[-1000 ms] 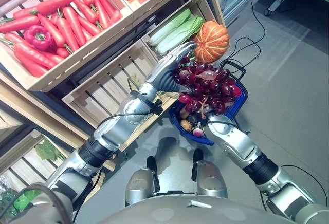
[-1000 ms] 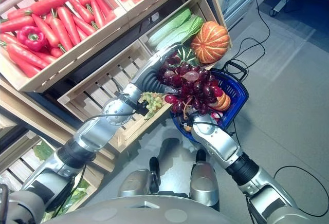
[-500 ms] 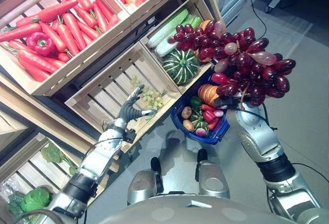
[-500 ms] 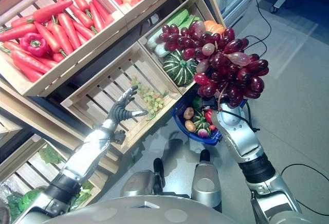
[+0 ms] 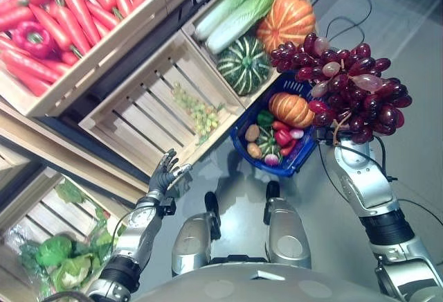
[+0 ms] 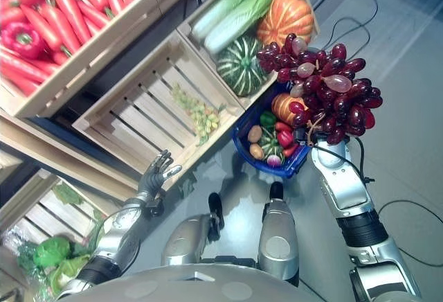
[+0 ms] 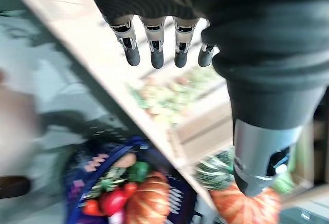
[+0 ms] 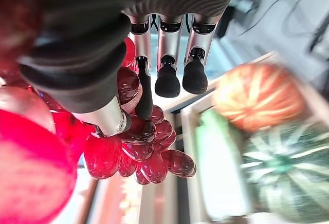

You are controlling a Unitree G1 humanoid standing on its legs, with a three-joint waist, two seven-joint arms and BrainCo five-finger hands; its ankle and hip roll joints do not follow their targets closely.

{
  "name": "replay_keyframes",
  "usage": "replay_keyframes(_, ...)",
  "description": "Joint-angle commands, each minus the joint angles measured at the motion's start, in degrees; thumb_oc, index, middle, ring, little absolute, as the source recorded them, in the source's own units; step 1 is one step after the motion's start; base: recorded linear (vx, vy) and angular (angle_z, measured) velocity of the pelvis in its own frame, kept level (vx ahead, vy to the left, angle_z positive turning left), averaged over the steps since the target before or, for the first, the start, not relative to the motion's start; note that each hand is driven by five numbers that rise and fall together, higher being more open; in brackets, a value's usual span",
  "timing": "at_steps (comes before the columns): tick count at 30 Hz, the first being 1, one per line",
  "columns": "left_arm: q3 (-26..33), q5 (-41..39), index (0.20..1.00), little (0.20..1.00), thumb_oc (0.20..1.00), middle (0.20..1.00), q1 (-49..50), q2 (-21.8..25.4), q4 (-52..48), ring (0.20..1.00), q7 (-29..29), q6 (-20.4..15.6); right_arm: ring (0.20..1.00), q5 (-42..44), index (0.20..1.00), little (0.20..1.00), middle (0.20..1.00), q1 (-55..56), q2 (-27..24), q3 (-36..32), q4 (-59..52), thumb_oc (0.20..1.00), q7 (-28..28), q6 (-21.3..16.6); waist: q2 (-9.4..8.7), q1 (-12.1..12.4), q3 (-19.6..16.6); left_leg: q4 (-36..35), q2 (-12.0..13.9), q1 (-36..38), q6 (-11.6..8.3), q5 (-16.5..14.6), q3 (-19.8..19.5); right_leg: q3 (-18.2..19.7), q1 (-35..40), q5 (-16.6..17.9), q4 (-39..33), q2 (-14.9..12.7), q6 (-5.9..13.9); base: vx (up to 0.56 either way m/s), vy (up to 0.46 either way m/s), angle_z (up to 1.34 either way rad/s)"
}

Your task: Pick up fruits and vegetables into the basket

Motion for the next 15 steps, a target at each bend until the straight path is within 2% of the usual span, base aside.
replay_keyframes(1, 0.53, -2.14, 1.0, 1.0, 1.0, 1.0, 1.33, 2.56, -1.97, 1.0, -2.83, -2.19, 0.2, -2.85, 0.2, 0.2, 0.2, -3.87, -1.13, -2.03, -3.82, 0.2, -1.46, -3.81, -0.99, -0.16, 2.07, 6.21, 1.55, -2.44, 0.87, -5.17, -0.7, -0.96, 2.64, -6.62, 4.84, -2.58, 2.11, -0.1, 0.009, 0.04)
replay_keyframes(5, -0.67, -2.48, 1.0, 1.0, 1.0, 1.0, 1.14, 2.92, -2.33, 1.0, -4.64, -2.33, 0.2, -3.15, 0.2, 0.2, 0.2, -4.99, -1.93, -1.84, 0.73, 0.2, -3.06, -3.02, -0.11, 0.07, 4.18, 7.09, 1.37, -4.68, 0.91, -4.6, -0.57, -1.5, 0.22, -6.99, 7.02, -2.77, 1.66, -0.07, 0.009, 0.06)
replay_keyframes(11, -2.96, -3.12, 1.0, 1.0, 1.0, 1.0, 0.74, 4.12, -3.91, 1.0, -6.26, -1.63, 0.2, -1.74, 0.2, 0.2, 0.2, -7.54, -1.57, -1.26, 9.88, 0.2, -4.92, -1.8, 0.97, 0.92, 4.28, 8.63, 0.78, -10.24, 1.31, -4.06, -0.48, -2.48, -5.56, -7.19, 9.92, -3.17, 1.14, -0.06, -0.01, 0.05)
replay_keyframes(15, -4.58, -2.42, 1.0, 1.0, 1.0, 1.0, -0.08, 4.7, -3.98, 1.0, -4.58, -1.2, 0.2, -1.18, 0.2, 0.2, 0.2, -10.11, -1.32, -0.66, 15.92, 0.2, -5.04, -0.79, 1.71, 1.64, 4.28, 9.64, 0.28, -13.77, 1.56, -3.82, -0.7, -3.06, -9.05, -7.34, 11.56, -3.41, 0.81, -0.02, -0.02, 0.09)
